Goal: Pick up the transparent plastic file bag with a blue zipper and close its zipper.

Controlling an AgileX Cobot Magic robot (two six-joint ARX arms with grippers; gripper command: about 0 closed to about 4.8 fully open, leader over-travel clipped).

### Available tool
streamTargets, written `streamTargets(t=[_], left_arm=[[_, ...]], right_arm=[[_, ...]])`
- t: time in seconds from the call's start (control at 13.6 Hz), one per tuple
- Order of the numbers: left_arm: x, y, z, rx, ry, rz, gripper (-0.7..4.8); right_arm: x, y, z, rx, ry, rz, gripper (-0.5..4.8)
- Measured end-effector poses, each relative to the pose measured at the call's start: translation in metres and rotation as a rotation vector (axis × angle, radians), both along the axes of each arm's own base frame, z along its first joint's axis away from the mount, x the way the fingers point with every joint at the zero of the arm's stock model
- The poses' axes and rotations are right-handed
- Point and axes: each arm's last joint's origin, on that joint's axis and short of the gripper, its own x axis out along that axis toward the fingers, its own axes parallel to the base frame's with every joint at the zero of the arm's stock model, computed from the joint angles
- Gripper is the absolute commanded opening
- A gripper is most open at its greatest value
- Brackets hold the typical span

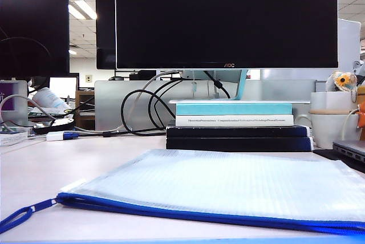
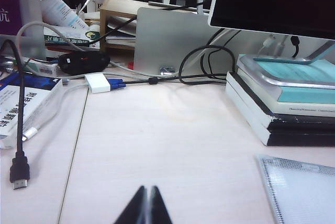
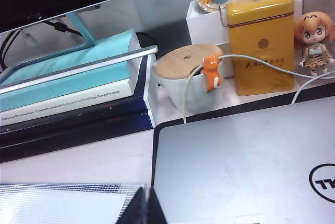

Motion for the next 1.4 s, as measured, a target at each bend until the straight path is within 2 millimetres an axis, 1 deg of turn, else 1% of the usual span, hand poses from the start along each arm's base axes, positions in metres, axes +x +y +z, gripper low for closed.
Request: streamTargets(t=[0.15,0.22,0.29,0.37,0.44,0.51,0.59,0.73,0.81,0.88,0.96,1.1,1.18,1.25,1.32,1.4], left_arm=[[0.000,0.000,0.000,-0.001,0.004,0.000,0.19],[0.000,0.000,0.000,0.000,0.004,0.000,-0.06],[0.000,0.000,0.000,-0.001,0.005,0.000,-0.06],[0.000,0.000,0.000,-0.042,0.010,0.001,-0.06],[-0.002,0.000,0.006,-0.102,0.005,0.002,-0.06],[-0.004,0.000,0.013,-0.117,-0.012,0.000,-0.06],[-0.007,0.000,0.023,-0.119,-0.042,-0.001,-0.06],[-0.015,-0.001,0.049,-0.113,-0.097,0.002,-0.06],[-0.016,-0.001,0.064,-0.092,-0.079,0.021,-0.06],[-0.012,0.000,0.074,-0.053,-0.017,0.026,-0.06],[-0.009,0.000,0.083,-0.024,0.009,0.026,-0.06],[-0.004,0.000,0.105,0.037,0.013,0.012,-0.06],[0.003,0.000,0.130,0.144,0.052,-0.006,-0.06],[0.004,0.000,0.139,0.193,0.086,-0.015,-0.06],[0.006,0.001,0.145,0.251,0.132,-0.027,-0.06],[0.006,0.001,0.144,0.264,0.148,-0.030,-0.06]], right_arm=[[0.000,0.000,0.000,0.000,0.000,0.000,-0.01],[0.000,0.000,0.000,0.001,-0.001,0.000,-0.01],[0.000,0.000,0.000,0.044,-0.001,-0.003,-0.02],[-0.001,0.000,0.003,0.108,0.001,-0.005,-0.02],[-0.006,0.001,0.025,0.131,-0.034,-0.001,-0.02],[-0.011,0.002,0.043,0.123,-0.083,-0.001,-0.02],[-0.019,0.002,0.067,0.103,-0.158,-0.017,-0.03],[-0.027,0.001,0.097,0.060,-0.221,-0.074,-0.03],[-0.023,0.001,0.116,0.038,-0.221,-0.072,-0.02],[-0.015,0.001,0.128,0.034,-0.199,-0.018,-0.02],[-0.005,0.002,0.137,0.034,-0.173,0.038,-0.02],[0.018,0.003,0.152,0.019,-0.112,0.186,-0.02],[0.050,0.013,0.170,-0.076,-0.067,0.435,-0.02],[0.064,0.023,0.177,-0.114,-0.056,0.533,-0.02],[0.089,0.051,0.184,-0.192,-0.029,0.708,-0.02],[0.096,0.063,0.186,-0.219,-0.020,0.768,-0.02]])
